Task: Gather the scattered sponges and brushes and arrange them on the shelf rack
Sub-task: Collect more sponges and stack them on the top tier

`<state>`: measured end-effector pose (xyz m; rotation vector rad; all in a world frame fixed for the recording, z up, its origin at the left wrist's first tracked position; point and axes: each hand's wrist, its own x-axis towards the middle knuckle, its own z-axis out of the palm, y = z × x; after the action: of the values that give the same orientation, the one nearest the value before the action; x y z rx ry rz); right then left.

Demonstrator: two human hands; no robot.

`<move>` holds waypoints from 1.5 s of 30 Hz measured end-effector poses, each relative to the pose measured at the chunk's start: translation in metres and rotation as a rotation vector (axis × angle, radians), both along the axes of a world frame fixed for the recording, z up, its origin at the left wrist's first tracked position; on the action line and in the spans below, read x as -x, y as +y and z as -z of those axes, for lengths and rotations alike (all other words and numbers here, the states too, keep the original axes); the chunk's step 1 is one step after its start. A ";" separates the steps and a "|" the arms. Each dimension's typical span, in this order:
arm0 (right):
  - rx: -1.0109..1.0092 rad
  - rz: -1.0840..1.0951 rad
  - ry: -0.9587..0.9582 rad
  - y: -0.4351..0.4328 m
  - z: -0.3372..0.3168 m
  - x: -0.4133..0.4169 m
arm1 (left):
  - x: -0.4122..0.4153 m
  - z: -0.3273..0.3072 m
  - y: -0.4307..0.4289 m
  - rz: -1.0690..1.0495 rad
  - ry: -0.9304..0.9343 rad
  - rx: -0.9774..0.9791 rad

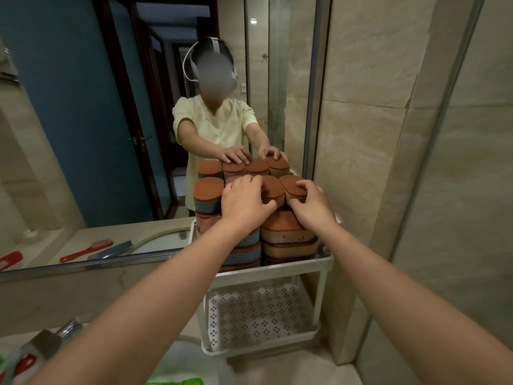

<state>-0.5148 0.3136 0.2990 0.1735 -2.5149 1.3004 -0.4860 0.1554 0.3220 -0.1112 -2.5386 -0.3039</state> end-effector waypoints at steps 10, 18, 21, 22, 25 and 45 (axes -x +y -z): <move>0.155 -0.049 0.283 -0.032 -0.030 -0.041 | -0.040 -0.009 -0.022 0.045 0.082 -0.443; 0.274 -0.423 0.347 -0.135 -0.049 -0.093 | -0.110 -0.005 -0.092 -0.105 0.291 -0.798; 0.304 -0.567 0.296 -0.177 -0.042 -0.114 | -0.147 0.007 -0.127 -0.205 0.351 -0.810; 0.321 -0.612 0.276 -0.191 -0.038 -0.122 | -0.159 0.011 -0.139 -0.241 0.367 -0.823; 0.339 -0.735 0.210 -0.233 -0.021 -0.152 | -0.203 0.026 -0.172 -0.355 0.401 -0.856; 0.050 -1.372 -0.122 -0.382 0.131 -0.478 | -0.587 0.176 -0.237 -1.083 0.440 -0.955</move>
<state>-0.0372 -0.0685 0.1675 2.0988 -2.3335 1.7227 0.1009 -0.0820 0.1462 1.3177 -1.4829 -0.8448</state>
